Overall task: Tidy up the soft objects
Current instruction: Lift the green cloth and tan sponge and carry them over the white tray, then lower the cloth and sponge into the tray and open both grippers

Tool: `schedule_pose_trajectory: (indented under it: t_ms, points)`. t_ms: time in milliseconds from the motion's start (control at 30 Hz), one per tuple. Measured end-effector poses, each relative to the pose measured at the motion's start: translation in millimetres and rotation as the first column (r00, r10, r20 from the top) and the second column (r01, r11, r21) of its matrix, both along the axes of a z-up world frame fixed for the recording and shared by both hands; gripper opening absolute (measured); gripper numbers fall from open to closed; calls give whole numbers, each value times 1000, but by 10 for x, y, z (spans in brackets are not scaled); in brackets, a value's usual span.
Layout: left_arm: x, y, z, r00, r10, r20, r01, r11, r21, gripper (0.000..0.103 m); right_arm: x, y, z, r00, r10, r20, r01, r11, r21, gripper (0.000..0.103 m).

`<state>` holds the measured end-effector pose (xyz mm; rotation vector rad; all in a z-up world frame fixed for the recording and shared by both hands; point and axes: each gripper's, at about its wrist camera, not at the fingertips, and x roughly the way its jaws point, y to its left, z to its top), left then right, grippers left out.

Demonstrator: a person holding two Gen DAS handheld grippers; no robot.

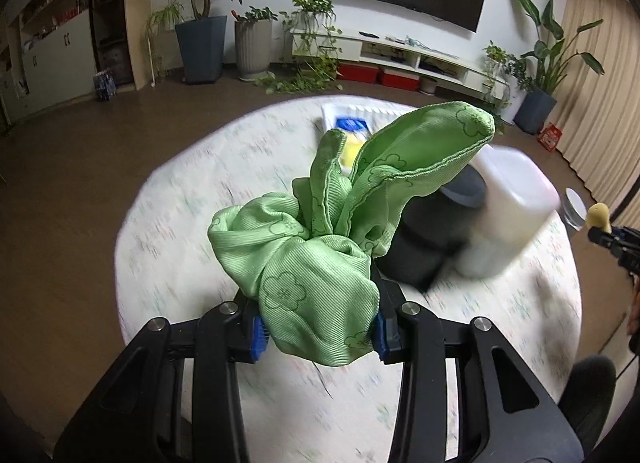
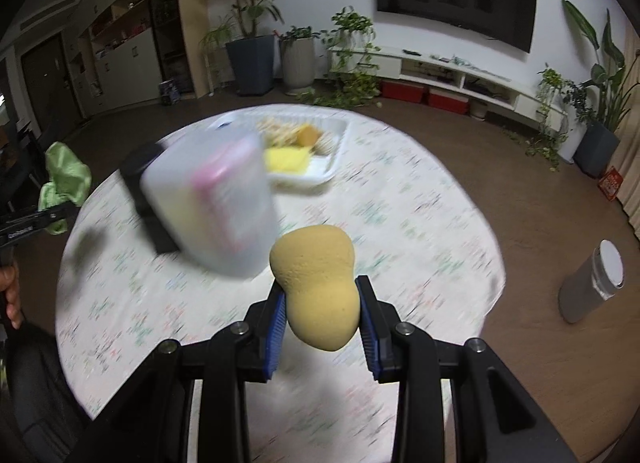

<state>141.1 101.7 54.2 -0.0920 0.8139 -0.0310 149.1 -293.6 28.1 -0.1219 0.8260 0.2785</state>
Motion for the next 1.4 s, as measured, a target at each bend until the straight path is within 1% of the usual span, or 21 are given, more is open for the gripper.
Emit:
schedule_pose_trajectory:
  t_ms: [167,267,367,500,567,633,700,767,867,900,967,1033,1100,1233,1400]
  points:
    - [448,164,155,1000,12,5,-12,999,38,36,496,-164,184,1000,-24,15,25,999,-29,36]
    - [702,201,201,1000,10,3,-10,998,62,36,812,-168,254,1000,-21,18,22,998,-51,36]
    - [988,179,221,1000,-10,-8,11,996,86,36,1130,-121,285,1000,-6,17,7,997,-71,36]
    - [1389,55,208,998,-60,-27,63,993,103,36,1575,23,260,1000,28,-5,-29,994,-102,36]
    - [1548,-8,173,995,-86,-40,90,991,103,36,1795,119,218,998,51,-22,-53,991,-121,36]
    - [1792,-49,122,992,-114,-55,118,988,94,36,2015,223,160,996,79,-45,-84,988,-130,36]
    - [1964,-107,102,987,-146,-63,151,985,80,36,2148,318,111,993,101,-57,-108,984,-140,36]
    - [2164,-208,57,980,-185,-78,192,977,91,36,2295,447,52,989,129,-72,-139,978,-157,36]
    - [2335,-337,-2,967,-237,-90,245,966,87,36,2451,642,-30,977,191,-97,-205,964,-167,36]
    - [2390,-376,-37,962,-253,-99,261,962,81,36,2498,712,-64,973,207,-104,-223,959,-177,36]
    - [2484,-461,-103,949,-296,-108,303,951,60,36,2570,811,-105,962,246,-120,-264,950,-168,36]
    - [2581,-566,-172,933,-337,-124,346,936,64,36,2598,907,-163,942,309,-133,-327,933,-148,36]
    - [2626,-671,-238,918,-374,-133,384,921,62,36,2593,1000,-229,922,359,-149,-379,913,-149,36]
    - [2665,-827,-334,897,-419,-145,431,900,68,36,2593,1137,-394,897,402,-184,-433,884,-178,37]
    - [2682,-949,-405,881,-449,-147,462,884,71,37,2598,1145,-571,889,407,-211,-449,867,-218,37]
